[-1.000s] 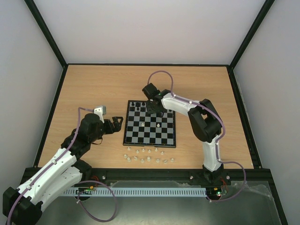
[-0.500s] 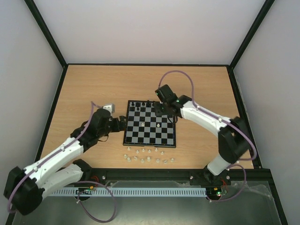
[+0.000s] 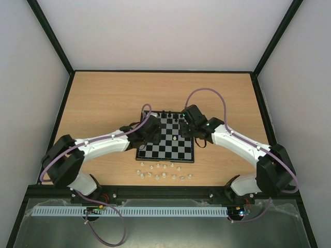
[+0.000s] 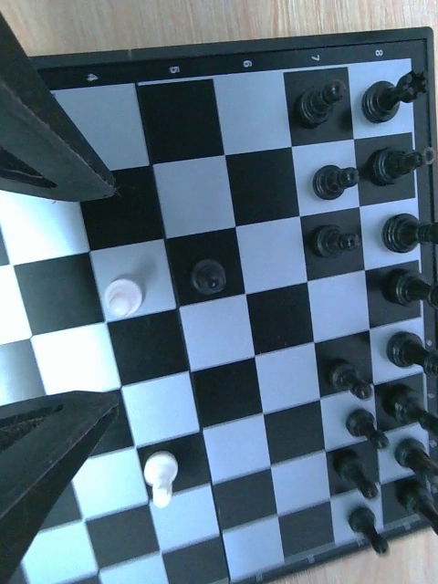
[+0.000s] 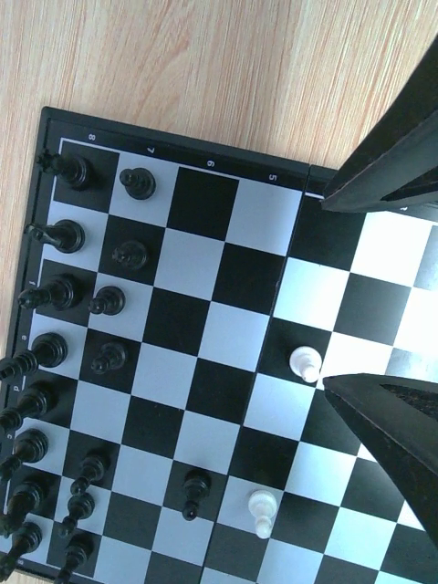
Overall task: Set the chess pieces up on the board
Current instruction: Pick up the chess piece from the chessboard.
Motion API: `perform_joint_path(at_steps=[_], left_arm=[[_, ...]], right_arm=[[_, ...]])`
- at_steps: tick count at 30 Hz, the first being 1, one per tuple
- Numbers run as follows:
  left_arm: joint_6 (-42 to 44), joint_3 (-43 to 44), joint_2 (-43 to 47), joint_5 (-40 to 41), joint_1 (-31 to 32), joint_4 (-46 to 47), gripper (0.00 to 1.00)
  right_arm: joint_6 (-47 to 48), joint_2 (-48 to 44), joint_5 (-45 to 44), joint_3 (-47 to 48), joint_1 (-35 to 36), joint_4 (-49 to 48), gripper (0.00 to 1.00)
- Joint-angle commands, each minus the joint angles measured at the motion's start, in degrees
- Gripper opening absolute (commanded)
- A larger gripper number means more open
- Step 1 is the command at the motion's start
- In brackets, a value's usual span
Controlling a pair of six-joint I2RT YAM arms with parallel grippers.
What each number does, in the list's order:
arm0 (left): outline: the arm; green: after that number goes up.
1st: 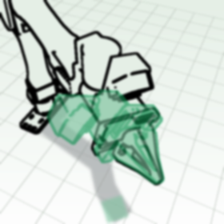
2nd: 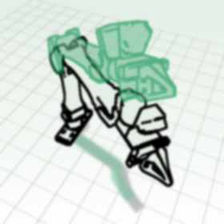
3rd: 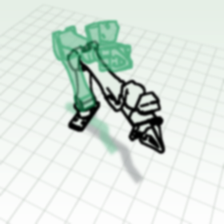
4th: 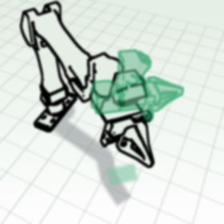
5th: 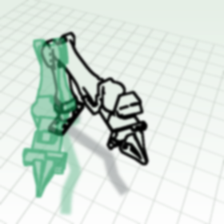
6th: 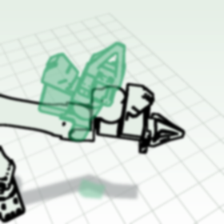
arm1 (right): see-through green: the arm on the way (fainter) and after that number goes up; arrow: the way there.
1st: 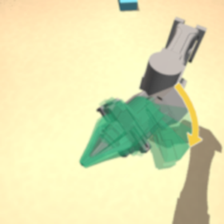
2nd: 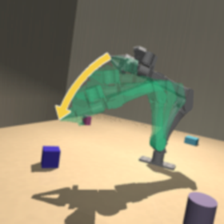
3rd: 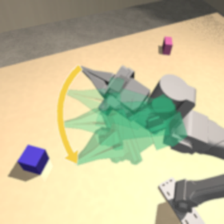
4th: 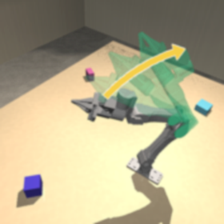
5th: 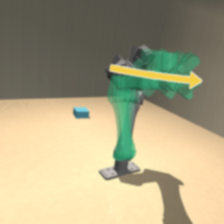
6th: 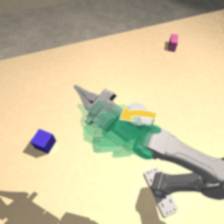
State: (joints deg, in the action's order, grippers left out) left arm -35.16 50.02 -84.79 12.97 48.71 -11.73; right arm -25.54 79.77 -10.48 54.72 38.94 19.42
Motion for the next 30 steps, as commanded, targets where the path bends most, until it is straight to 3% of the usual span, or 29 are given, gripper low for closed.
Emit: perform_joint_path(at_steps=[1,7,18,30], left_arm=[[0.94,3.61,-4.86,3.21,0.04,0.45,0.59],[1.55,6.75,-11.04,4.6,-0.04,1.02,0.56],[2.52,9.84,-17.05,4.84,-1.12,2.17,0.32],[3.27,10.23,-18.3,4.75,-2.43,2.66,0.25]], right_arm=[[-0.13,-3.0,-1.35,-2.09,-0.35,-0.8,0.5],[-0.04,-4.42,-0.98,-2.97,-0.44,-1.29,0.5],[0.05,-4.75,-0.01,-3.6,-0.46,-2.04,0.49],[0.14,-4.44,0.17,-3.76,-0.44,-2.39,0.49]])
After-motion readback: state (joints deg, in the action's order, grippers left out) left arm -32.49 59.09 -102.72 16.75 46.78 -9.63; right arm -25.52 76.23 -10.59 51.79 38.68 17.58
